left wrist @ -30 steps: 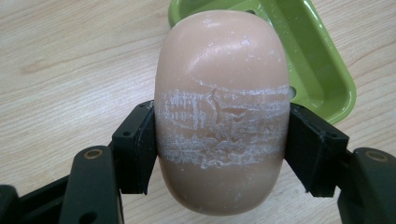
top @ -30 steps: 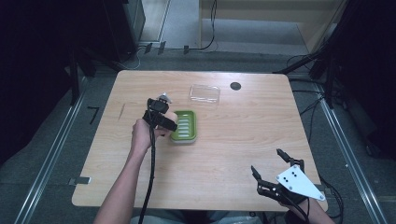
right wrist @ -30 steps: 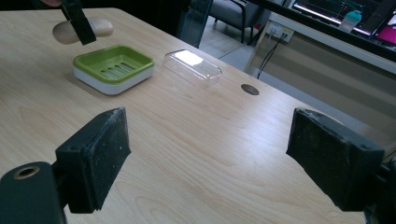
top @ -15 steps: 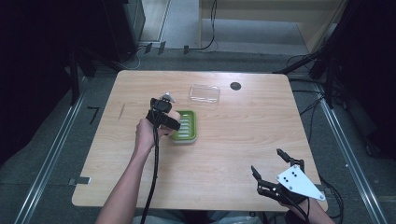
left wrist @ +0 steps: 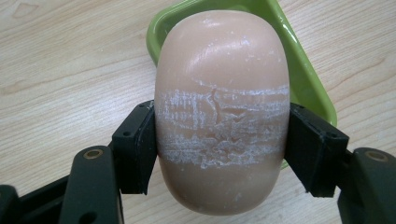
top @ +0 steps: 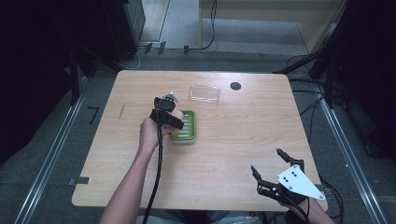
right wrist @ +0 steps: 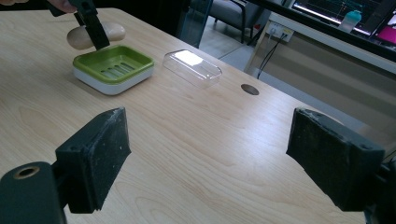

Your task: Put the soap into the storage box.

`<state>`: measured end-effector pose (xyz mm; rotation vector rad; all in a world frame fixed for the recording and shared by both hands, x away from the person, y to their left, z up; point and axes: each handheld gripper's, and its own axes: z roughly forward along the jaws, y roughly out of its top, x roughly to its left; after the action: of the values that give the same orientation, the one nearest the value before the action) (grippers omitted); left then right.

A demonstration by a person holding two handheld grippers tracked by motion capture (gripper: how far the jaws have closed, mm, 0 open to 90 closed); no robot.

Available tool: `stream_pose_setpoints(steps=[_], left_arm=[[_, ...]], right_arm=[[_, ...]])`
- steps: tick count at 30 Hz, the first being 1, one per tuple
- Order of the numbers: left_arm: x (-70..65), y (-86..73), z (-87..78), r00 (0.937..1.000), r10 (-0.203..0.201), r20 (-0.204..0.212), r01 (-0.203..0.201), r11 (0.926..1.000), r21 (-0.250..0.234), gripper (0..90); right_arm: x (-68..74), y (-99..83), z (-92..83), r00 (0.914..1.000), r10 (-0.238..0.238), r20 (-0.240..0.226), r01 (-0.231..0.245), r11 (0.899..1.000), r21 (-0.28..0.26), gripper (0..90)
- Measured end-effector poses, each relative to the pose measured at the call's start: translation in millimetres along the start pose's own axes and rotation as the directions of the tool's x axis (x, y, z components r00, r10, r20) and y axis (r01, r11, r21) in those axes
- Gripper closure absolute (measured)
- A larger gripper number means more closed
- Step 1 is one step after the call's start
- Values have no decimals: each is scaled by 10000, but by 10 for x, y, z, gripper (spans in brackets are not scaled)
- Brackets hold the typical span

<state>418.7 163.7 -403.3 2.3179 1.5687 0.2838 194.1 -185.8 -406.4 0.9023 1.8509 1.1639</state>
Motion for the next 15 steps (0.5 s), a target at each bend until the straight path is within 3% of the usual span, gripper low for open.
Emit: stream_pose_setpoints(steps=[15], left_arm=[[-94, 49, 118, 9998, -205, 61, 206, 9997, -142, 337]], right_arm=[[0, -1, -1, 10000, -21, -8, 21, 10000, 0, 130]])
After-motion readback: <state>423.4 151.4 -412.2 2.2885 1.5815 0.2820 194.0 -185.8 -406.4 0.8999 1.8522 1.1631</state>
